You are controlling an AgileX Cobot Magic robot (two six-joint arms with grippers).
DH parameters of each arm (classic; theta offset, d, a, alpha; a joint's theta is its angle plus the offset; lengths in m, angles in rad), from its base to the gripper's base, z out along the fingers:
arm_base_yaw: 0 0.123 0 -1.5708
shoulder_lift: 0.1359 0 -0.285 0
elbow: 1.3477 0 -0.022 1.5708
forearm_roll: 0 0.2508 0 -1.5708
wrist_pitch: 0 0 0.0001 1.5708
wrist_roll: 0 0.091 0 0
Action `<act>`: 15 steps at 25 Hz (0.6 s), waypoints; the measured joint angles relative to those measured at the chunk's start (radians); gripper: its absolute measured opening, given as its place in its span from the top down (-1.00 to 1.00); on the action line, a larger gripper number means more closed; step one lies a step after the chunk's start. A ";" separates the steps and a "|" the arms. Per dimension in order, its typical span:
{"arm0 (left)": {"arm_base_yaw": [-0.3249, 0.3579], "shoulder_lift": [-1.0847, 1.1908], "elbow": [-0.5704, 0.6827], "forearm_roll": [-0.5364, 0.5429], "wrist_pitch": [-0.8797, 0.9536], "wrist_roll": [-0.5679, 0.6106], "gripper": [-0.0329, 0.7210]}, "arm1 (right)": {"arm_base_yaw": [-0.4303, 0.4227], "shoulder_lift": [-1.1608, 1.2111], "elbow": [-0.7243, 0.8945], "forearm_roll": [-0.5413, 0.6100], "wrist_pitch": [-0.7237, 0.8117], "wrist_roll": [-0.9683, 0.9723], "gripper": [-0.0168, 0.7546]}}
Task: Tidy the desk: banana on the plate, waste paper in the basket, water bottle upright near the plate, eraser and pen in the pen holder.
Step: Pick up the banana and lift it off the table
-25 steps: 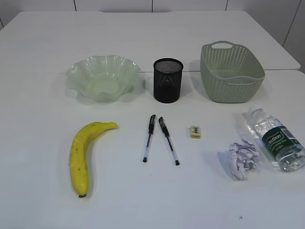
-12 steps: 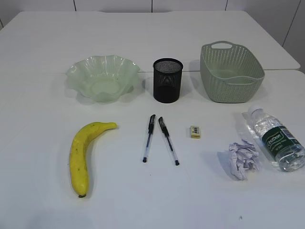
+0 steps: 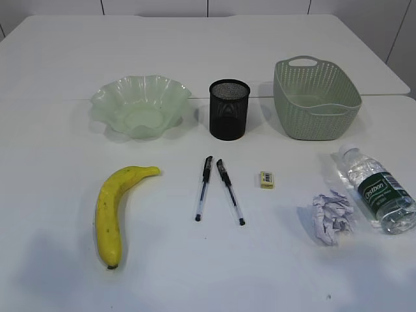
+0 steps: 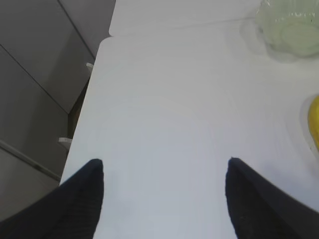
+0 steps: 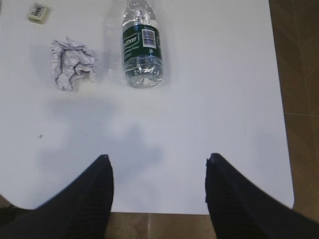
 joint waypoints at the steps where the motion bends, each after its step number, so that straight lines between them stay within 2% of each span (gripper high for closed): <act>1: 0.000 0.037 -0.031 0.003 -0.012 -0.002 -0.51 | 0.000 0.030 -0.013 -0.014 -0.012 0.000 -0.19; 5: 0.000 0.226 -0.140 -0.011 -0.033 -0.014 -0.51 | 0.000 0.139 -0.061 -0.031 -0.048 0.017 -0.19; 10: 0.000 0.448 -0.242 -0.131 -0.017 -0.017 -0.51 | 0.000 0.235 -0.107 -0.031 -0.044 0.033 -0.19; 15: -0.062 0.597 -0.326 -0.179 -0.015 -0.004 -0.51 | 0.000 0.327 -0.166 -0.031 0.005 0.035 -0.19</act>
